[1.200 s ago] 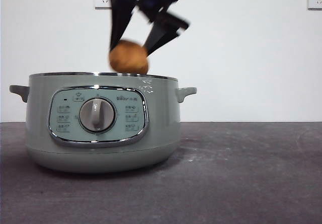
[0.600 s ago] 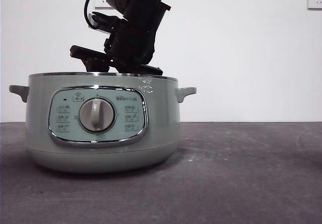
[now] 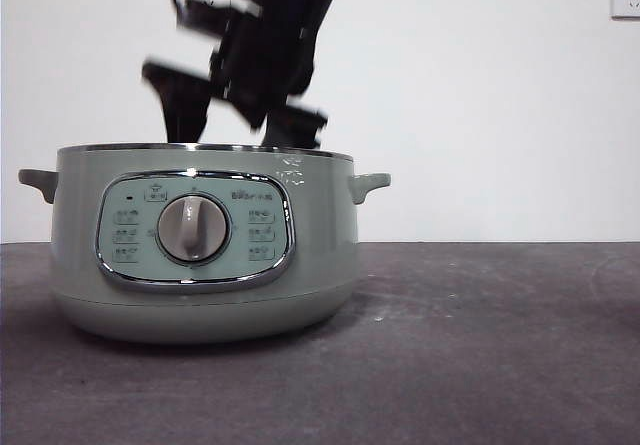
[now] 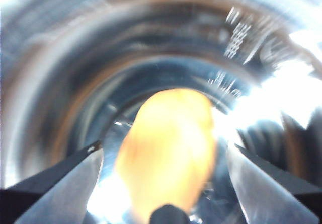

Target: Pick up the potato,open the lid,put the potato in the pot,close the lid

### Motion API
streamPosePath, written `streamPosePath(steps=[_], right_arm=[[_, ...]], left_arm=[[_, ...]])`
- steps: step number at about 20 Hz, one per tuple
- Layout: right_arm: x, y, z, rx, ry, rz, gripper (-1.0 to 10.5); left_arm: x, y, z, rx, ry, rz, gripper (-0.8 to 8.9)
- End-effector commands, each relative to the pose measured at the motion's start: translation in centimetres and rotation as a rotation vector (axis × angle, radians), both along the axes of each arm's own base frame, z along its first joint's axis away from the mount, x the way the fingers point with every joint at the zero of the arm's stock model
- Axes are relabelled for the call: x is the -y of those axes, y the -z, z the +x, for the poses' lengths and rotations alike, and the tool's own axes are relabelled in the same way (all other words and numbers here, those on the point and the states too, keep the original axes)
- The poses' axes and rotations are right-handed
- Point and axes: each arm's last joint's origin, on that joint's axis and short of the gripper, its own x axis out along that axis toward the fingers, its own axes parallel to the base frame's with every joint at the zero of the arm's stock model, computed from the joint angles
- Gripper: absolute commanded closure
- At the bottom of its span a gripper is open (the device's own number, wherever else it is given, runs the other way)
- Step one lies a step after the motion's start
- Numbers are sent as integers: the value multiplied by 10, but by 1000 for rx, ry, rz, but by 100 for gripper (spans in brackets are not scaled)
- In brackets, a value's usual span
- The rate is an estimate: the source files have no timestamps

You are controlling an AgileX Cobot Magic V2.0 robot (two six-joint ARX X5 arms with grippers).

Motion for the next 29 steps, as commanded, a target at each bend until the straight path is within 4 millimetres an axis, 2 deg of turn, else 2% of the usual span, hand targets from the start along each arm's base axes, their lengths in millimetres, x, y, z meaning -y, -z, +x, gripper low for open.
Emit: streamPosePath(steps=[1, 5, 7, 12, 15, 19, 23, 29], right_arm=[[17, -37, -12, 29, 18, 35, 538], [72, -105, -41, 75, 90, 35, 538], [97, -131, -58, 129, 147, 16, 538], [136, -170, -95, 195, 195, 29, 538], [154, -185, -114, 216, 197, 51, 538], [169, -198, -132, 243, 201, 78, 538], [178, -205, -140, 287, 238, 73, 539], [181, -203, -143, 266, 236, 49, 539]], left_arm=[[0, -9, 2, 59, -24, -9, 822], [17, -5, 35, 3, -13, 16, 822], [29, 0, 58, -27, -4, 29, 822], [58, 18, 108, -97, 117, 19, 822], [74, 31, 134, -142, 179, -30, 822], [87, 47, 157, -169, 176, -41, 822], [96, 57, 169, -191, 195, -61, 822], [103, 73, 182, -243, 193, -40, 822]])
